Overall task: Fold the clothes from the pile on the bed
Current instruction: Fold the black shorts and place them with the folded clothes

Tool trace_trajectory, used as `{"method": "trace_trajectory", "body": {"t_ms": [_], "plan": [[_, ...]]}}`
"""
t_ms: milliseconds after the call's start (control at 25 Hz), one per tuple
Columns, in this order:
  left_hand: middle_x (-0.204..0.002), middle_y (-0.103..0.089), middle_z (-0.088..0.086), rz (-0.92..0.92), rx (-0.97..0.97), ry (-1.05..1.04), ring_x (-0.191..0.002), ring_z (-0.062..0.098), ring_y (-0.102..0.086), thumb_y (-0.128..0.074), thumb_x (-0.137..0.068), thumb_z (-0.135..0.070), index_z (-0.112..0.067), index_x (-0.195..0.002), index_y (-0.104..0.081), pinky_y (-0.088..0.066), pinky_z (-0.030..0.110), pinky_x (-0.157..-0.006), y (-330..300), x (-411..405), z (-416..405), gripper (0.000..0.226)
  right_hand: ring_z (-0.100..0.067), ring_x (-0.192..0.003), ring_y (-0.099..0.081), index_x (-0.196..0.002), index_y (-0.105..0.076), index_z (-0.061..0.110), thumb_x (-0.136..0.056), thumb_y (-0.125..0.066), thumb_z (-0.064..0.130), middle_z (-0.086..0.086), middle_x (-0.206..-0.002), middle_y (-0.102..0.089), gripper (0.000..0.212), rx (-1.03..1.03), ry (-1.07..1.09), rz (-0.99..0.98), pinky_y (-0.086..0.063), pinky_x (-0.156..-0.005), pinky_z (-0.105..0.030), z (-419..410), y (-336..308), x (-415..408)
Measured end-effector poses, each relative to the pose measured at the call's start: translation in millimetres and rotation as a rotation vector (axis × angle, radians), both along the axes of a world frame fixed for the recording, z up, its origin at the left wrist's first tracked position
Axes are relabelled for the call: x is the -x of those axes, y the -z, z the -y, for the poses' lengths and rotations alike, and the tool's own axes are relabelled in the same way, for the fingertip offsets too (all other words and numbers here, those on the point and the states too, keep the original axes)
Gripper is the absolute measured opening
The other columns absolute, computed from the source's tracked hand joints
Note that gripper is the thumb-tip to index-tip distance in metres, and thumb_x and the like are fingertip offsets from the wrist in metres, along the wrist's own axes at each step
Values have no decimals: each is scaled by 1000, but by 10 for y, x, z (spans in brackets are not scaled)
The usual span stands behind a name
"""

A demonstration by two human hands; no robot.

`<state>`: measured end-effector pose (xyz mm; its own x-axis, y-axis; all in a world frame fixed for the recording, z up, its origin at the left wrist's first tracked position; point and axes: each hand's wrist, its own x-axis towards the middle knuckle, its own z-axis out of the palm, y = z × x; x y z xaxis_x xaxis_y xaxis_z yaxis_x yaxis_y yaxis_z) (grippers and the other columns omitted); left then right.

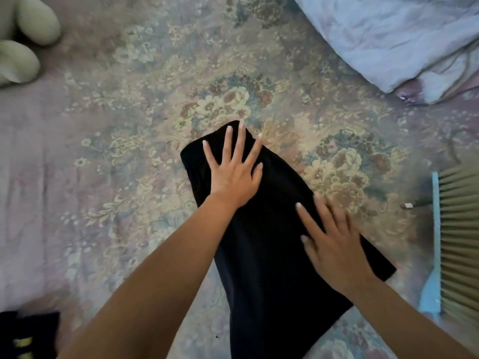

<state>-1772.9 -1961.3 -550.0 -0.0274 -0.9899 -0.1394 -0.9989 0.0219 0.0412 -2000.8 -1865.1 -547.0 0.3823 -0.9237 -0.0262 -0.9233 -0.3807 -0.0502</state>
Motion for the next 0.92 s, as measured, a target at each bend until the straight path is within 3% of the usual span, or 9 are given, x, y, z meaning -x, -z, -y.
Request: {"method": "trace_trajectory", "body": {"t_ms": [120, 320, 400, 480, 560, 680, 760, 840, 920], "plan": [[-155, 27, 1, 116, -118, 59, -142, 27, 25, -6, -94, -59, -39, -146, 18, 11, 71, -104, 313, -173, -67, 60, -32, -141, -22, -148, -26, 31, -93, -24, 56, -8, -155, -26, 61, -124, -125, -129, -29, -102, -67, -8, 313, -148], [-156, 24, 3, 108, -125, 94, -143, 27, 22, -6, -94, -60, -37, -145, 20, 14, 70, -102, 369, -222, 29, 61, -31, -142, -19, -149, -17, 33, -96, -10, 58, -7, -155, -22, 59, -116, -175, -171, -17, -103, -68, 19, 465, -10], [-159, 6, 9, -2, 31, 172, -146, 29, 7, -13, -96, -56, -30, -150, 5, 3, 70, -106, 183, -268, -200, 62, -35, -137, -30, -148, -22, 26, -98, -20, 50, -15, -151, -28, 56, -99, -85, -74, -32, -102, -63, 17, 334, 172], [-157, -15, 12, -124, 199, 342, -145, 32, -10, -24, -98, -49, -20, -150, -17, -8, 66, -110, 47, -356, -751, 60, -47, -122, -45, -143, -30, 13, -94, -31, 39, -28, -139, -38, 55, -67, 92, 19, -45, -90, -60, 30, 177, 427], [-155, -21, 12, -191, 209, 557, -144, 31, -15, -34, -96, -41, -16, -148, -27, -10, 60, -113, 9, -402, -1527, 58, -50, -111, -50, -135, -40, 1, -90, -36, 30, -34, -130, -44, 54, -40, 153, 18, -48, -85, -59, -12, -14, 610], [-155, -23, 10, -96, 114, 732, -144, 31, -18, -41, -77, -13, -11, -148, -25, -9, 53, -116, 93, -451, -2348, 72, -40, -115, -50, -125, -55, -2, -86, -43, 20, -28, -130, -50, 45, 81, -145, 89, -47, -90, -50, -370, -183, 431], [-155, -21, 12, 18, 29, 775, -144, 31, -17, -41, -71, -7, -8, -148, -22, -14, 51, -114, 161, -413, -2532, 79, -31, -117, -50, -121, -60, 3, -84, -47, 21, -21, -129, -55, 43, 4, -377, 145, -41, -95, -42, -794, -203, 130], [-154, -23, 13, 80, 4, 813, -143, 31, -20, -43, -74, -12, -6, -147, -25, -16, 51, -113, 186, -339, -2511, 75, -25, -111, -58, -120, -62, 8, -83, -52, 35, -13, -124, -62, 46, -144, -543, 121, -39, -97, -37, -1261, -126, -147], [-150, -34, 13, 109, 10, 855, -139, 30, -32, -40, -80, -17, -6, -143, -36, -19, 52, -115, 236, -288, -2422, 64, -25, -107, -63, -123, -57, 10, -69, -67, 55, -11, -117, -65, 71, -304, -539, 24, -46, -95, -38, -1629, -4, -332]]}}
